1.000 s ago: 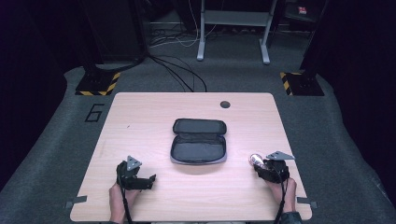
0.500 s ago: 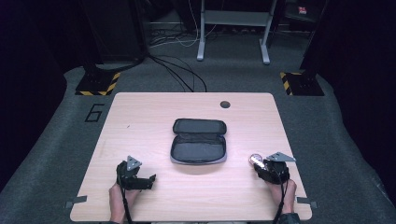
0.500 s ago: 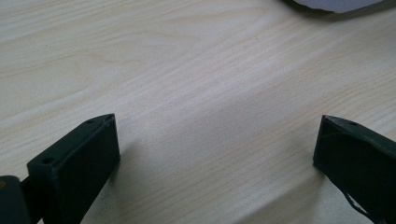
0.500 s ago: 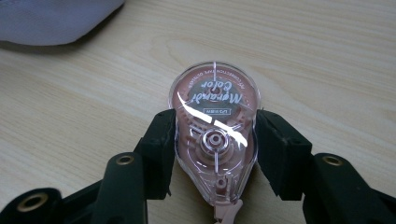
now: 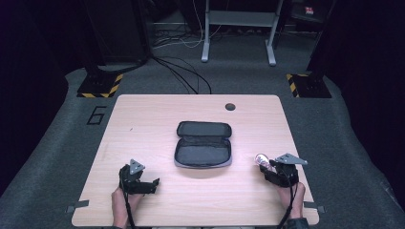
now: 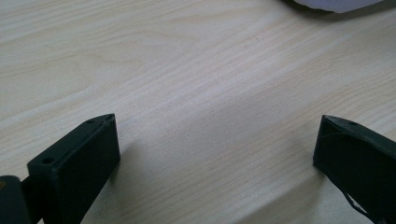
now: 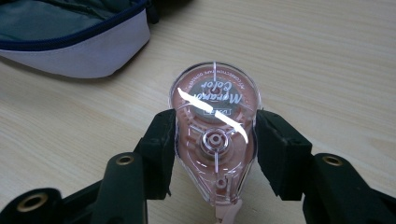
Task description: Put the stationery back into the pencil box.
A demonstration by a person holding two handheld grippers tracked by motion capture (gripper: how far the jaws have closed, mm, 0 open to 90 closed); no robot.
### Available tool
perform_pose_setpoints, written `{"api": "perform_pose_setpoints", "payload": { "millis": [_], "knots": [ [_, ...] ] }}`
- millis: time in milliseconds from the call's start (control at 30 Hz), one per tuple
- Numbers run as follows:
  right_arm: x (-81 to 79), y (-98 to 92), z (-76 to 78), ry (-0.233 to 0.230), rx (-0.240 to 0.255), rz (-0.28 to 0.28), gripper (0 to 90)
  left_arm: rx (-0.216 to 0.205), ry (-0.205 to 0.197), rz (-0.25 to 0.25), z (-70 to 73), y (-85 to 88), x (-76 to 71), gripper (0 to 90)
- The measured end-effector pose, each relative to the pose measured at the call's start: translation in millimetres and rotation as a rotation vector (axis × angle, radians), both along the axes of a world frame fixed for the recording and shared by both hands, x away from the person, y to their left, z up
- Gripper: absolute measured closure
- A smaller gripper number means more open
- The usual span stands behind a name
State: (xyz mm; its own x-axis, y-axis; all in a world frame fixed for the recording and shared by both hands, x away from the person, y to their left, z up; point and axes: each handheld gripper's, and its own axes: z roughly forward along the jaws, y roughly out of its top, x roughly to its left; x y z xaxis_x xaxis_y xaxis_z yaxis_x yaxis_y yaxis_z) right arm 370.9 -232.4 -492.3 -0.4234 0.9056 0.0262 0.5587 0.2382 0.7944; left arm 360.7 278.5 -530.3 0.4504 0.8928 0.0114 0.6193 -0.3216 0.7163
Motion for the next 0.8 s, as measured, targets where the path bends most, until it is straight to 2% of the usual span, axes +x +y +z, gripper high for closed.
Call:
{"api": "perform_pose_setpoints", "payload": {
  "millis": [267,400,800],
  "knots": [
    [-1.7,6.1,17.3,-0.015,-0.009,0.024,49.5,0.000,0.000,0.000,0.0,0.0,0.0,0.4],
    [-0.8,12.9,29.3,-0.040,-0.014,0.046,49.5,-0.002,0.001,0.000,-0.1,-0.1,0.0,0.4],
    [9.7,40.5,57.7,-0.066,-0.033,0.124,49.5,0.000,0.000,-0.001,0.0,0.1,0.0,0.4]
  ]
}}
